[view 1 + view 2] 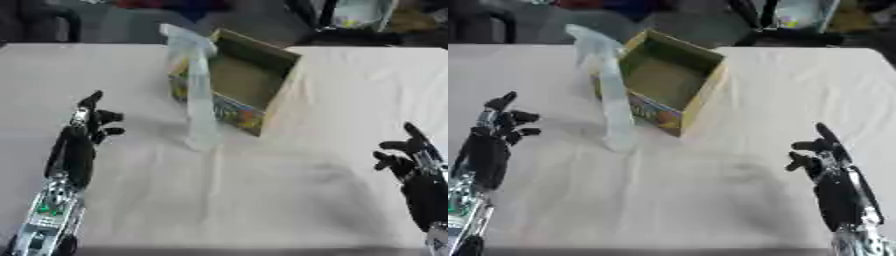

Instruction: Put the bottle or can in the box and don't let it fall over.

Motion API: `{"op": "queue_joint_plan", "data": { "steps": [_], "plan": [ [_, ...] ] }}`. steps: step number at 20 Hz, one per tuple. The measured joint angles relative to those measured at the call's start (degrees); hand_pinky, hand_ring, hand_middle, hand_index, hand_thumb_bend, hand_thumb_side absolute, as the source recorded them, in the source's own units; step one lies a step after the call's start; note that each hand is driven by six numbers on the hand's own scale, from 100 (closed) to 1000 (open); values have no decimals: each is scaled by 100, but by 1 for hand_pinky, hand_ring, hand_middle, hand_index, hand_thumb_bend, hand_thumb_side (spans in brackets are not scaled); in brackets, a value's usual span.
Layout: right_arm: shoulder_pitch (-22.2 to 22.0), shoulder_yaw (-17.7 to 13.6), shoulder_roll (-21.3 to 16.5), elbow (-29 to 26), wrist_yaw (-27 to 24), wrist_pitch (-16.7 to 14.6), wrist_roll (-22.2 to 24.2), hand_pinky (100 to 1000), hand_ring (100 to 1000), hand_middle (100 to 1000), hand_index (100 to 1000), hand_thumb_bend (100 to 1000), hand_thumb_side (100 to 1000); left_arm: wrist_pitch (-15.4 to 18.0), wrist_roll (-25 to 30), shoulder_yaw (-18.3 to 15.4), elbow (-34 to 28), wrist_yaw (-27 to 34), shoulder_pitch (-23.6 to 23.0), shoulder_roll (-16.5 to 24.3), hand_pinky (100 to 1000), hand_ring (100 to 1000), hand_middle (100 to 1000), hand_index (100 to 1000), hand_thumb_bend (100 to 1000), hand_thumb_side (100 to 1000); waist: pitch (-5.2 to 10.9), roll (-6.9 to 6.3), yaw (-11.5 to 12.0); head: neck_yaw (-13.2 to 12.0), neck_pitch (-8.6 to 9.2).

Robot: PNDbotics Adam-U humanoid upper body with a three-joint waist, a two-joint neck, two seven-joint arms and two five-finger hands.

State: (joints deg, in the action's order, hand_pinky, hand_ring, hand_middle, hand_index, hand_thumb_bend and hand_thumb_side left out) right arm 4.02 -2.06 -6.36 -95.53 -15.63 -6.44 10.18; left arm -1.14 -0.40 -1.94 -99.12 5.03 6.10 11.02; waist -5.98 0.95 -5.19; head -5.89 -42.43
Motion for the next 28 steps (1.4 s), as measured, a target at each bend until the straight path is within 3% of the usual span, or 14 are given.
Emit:
{"op": "queue_joint_plan", "data": {
  "steps": [11, 18, 20, 21, 22, 23, 25, 28],
  "plan": [
    [1, -1, 0, 0, 0, 1, 0, 860, 462, 620, 1000, 100, 608, -28, 57, 78, 0, 205, 1, 0, 682, 776, 533, 986, 129, 1000, 0, 0, -15, 5, 1],
    [4, 0, 0, 0, 0, 11, 10, 860, 462, 620, 1000, 100, 608, -240, 281, 500, 118, 840, 125, -112, 652, 748, 471, 984, 185, 1000, 0, 1, -74, 29, 20],
    [5, 1, 0, 0, 0, 13, 12, 860, 463, 620, 1000, 100, 610, -332, 323, 657, 195, 1045, 176, -188, 621, 689, 426, 987, 243, 1000, 1, 1, -84, 29, 20],
    [5, 1, 0, 0, 0, 14, 13, 860, 463, 620, 1000, 100, 609, -371, 342, 732, 240, 1142, 202, -235, 599, 592, 386, 986, 328, 1000, 2, 1, -92, 29, 20],
    [5, 2, 0, 0, 0, 15, 14, 860, 463, 620, 1000, 100, 609, -409, 359, 807, 286, 1247, 227, -291, 594, 556, 375, 986, 353, 1000, 4, 1, -105, 31, 20],
    [5, 3, 0, 0, 0, 16, 15, 860, 463, 620, 1000, 100, 609, -438, 381, 881, 341, 1345, 264, -353, 572, 367, 323, 986, 422, 964, 10, 1, -108, 35, 21],
    [5, 7, 0, 0, 0, 18, 17, 860, 463, 620, 1000, 100, 608, -481, 428, 1010, 445, 1529, 369, -476, 554, 202, 279, 990, 485, 890, 30, 0, -111, 41, 22],
    [5, 28, 1, 1, 0, 22, 22, 860, 462, 620, 1000, 100, 607, -459, 481, 1135, 552, 1820, 584, -636, 545, 169, 258, 990, 512, 840, 47, 0, -127, 49, 23]
  ]
}}
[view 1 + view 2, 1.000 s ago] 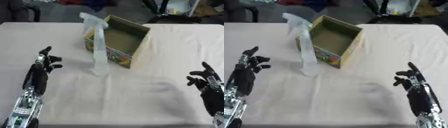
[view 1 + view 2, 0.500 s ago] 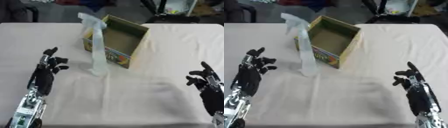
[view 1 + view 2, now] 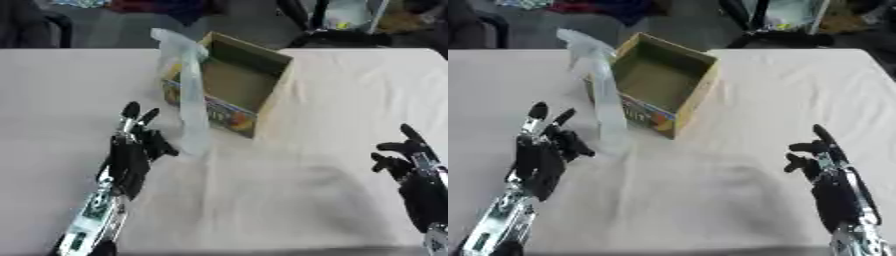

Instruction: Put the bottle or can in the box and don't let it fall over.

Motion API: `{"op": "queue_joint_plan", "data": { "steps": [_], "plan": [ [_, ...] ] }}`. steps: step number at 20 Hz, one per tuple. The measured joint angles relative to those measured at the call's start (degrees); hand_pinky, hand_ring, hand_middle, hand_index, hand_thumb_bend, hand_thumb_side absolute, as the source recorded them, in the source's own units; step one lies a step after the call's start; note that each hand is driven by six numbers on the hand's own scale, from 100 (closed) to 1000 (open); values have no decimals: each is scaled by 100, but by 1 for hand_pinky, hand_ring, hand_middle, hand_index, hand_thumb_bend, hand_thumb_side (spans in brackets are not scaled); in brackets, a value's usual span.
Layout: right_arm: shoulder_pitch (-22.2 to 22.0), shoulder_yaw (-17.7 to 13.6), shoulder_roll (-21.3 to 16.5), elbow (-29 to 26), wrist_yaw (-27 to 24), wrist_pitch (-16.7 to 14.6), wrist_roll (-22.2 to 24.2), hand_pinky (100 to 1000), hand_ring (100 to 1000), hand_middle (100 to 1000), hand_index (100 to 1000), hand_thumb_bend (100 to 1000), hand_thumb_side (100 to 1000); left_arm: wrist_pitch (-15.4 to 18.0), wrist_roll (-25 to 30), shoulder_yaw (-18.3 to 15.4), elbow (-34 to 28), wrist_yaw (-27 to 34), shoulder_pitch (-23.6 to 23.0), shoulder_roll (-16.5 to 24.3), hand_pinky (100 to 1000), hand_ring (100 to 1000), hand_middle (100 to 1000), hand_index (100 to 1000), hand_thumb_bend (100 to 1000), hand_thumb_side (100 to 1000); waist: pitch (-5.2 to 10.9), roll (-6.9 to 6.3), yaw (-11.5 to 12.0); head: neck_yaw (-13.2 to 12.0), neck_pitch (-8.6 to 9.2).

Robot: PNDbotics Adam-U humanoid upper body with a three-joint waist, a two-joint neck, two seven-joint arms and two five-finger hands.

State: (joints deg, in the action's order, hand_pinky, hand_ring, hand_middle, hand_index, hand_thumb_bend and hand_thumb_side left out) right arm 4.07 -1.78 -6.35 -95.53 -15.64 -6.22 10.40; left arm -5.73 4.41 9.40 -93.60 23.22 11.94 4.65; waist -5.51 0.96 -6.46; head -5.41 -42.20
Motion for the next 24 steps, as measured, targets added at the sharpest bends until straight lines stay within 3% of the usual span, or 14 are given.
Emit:
{"op": "queue_joint_plan", "data": {
  "steps": [10, 24],
  "plan": [
    [-1, 5, 0, 9, 0, 10, 10, 860, 463, 620, 1000, 100, 607, 290, -163, 67, 37, 998, 506, -123, 529, 136, 230, 1000, 572, 739, 27, 2, -16, 54, 2],
    [-5, 8, 1, 32, 0, 18, 18, 859, 462, 620, 1000, 100, 606, 370, -351, -62, 400, 2337, 1396, -171, 521, 122, 221, 1000, 604, 663, 78, 16, -55, 83, 2]
  ]
}}
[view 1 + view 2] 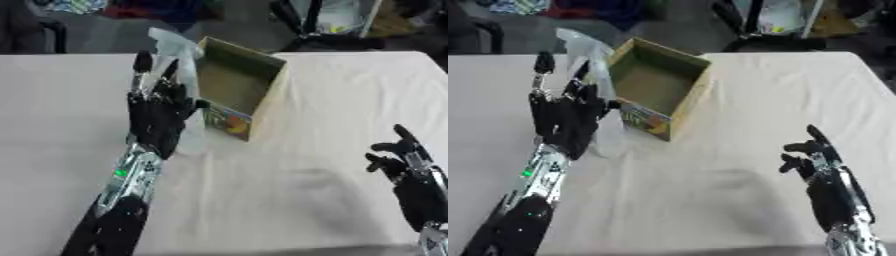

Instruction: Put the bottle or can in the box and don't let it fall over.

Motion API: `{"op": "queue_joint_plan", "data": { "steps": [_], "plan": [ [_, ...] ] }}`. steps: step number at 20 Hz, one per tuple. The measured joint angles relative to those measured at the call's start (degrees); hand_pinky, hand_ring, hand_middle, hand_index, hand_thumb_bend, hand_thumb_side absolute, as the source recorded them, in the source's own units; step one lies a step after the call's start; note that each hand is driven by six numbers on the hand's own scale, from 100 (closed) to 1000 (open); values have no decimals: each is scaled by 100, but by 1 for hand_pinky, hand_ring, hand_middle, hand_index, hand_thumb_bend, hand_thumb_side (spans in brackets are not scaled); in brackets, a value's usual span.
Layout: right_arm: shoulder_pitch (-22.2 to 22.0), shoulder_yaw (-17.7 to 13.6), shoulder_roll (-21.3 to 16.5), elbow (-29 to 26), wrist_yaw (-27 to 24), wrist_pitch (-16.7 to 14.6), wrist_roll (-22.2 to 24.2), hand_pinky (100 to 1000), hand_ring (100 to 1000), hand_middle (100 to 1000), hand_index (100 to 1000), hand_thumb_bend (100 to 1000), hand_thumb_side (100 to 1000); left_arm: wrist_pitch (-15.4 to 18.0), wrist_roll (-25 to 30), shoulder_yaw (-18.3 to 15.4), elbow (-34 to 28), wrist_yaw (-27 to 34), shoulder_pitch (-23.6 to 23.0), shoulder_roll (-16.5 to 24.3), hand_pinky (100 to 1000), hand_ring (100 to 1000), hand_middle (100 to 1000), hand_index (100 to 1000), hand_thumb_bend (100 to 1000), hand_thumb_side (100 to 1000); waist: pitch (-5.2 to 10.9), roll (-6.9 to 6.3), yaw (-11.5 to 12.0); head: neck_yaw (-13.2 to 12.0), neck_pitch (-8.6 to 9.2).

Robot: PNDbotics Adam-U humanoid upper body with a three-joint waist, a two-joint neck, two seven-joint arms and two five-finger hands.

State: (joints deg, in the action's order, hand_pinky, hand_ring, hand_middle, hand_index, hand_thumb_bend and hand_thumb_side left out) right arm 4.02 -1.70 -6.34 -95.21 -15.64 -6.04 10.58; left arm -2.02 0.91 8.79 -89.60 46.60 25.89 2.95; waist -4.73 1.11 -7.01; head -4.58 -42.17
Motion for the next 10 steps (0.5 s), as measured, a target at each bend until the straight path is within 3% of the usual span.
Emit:
{"op": "queue_joint_plan", "data": {
  "steps": [7, 10],
  "plan": [
    [-1, 7, 4, 1, -26, 2, 3, 859, 462, 620, 1000, 100, 606, 12, -38, -59, 165, 743, 481, 11, 516, 143, 217, 1000, 607, 620, 1, 5, -39, 13, 6],
    [-1, 28, 4, 1, -28, 8, 10, 859, 462, 620, 1000, 100, 606, 6, -64, -58, 165, 1072, 716, 46, 519, 196, 226, 1000, 585, 600, 1, 5, -50, 13, 18]
  ]
}}
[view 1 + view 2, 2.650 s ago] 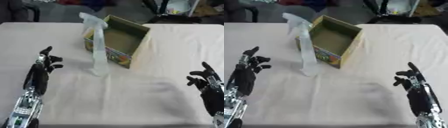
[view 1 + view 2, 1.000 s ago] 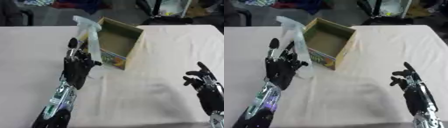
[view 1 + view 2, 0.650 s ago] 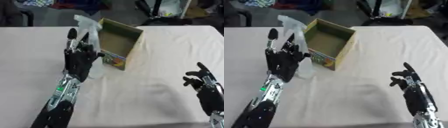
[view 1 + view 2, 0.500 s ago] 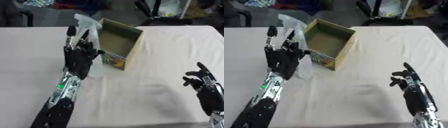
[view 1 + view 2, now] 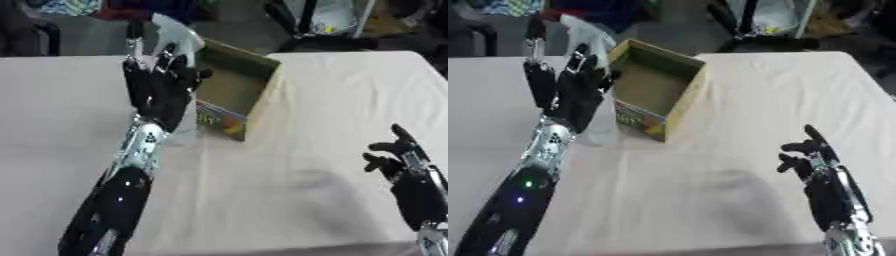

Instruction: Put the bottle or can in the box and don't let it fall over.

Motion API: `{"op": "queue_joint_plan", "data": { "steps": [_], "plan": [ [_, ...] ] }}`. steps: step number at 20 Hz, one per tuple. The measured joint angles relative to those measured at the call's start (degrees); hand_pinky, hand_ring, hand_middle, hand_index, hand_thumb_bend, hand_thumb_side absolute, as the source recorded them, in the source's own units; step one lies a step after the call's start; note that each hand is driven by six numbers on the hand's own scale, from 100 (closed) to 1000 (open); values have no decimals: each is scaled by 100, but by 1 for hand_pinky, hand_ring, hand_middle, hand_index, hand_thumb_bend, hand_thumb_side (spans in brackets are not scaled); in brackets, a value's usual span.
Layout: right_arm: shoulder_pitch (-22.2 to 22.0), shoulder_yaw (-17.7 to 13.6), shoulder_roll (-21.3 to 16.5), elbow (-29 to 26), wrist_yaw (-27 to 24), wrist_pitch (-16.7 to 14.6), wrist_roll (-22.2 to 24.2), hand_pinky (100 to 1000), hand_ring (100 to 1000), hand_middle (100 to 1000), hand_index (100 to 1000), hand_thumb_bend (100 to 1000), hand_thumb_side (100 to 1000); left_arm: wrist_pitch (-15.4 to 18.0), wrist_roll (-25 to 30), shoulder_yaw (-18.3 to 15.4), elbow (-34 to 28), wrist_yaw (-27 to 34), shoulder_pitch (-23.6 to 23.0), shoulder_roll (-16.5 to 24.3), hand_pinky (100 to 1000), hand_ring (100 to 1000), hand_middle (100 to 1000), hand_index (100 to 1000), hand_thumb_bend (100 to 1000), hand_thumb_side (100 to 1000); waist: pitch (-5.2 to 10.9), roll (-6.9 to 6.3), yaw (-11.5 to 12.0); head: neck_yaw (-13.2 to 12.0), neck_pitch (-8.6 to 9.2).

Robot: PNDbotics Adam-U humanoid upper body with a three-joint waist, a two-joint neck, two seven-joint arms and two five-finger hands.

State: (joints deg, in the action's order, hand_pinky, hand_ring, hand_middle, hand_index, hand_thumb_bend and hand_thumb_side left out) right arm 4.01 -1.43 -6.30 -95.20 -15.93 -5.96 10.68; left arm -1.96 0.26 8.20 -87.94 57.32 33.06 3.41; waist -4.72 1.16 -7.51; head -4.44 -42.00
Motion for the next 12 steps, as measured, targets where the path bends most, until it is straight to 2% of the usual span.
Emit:
{"op": "queue_joint_plan", "data": {
  "steps": [8, 12],
  "plan": [
    [1, 50, 9, 2, -17, 17, 61, 859, 462, 620, 1000, 100, 604, -47, -14, 9, -7, 824, 942, 157, 521, 282, 244, 1000, 537, 568, 17, 41, -187, -81, 28],
    [6, 101, 23, 4, -48, 37, 94, 859, 462, 620, 1000, 100, 604, -27, -12, 2, 40, 1228, 1443, 311, 525, 321, 254, 1000, 508, 586, 28, 42, -322, -162, 35]
  ]
}}
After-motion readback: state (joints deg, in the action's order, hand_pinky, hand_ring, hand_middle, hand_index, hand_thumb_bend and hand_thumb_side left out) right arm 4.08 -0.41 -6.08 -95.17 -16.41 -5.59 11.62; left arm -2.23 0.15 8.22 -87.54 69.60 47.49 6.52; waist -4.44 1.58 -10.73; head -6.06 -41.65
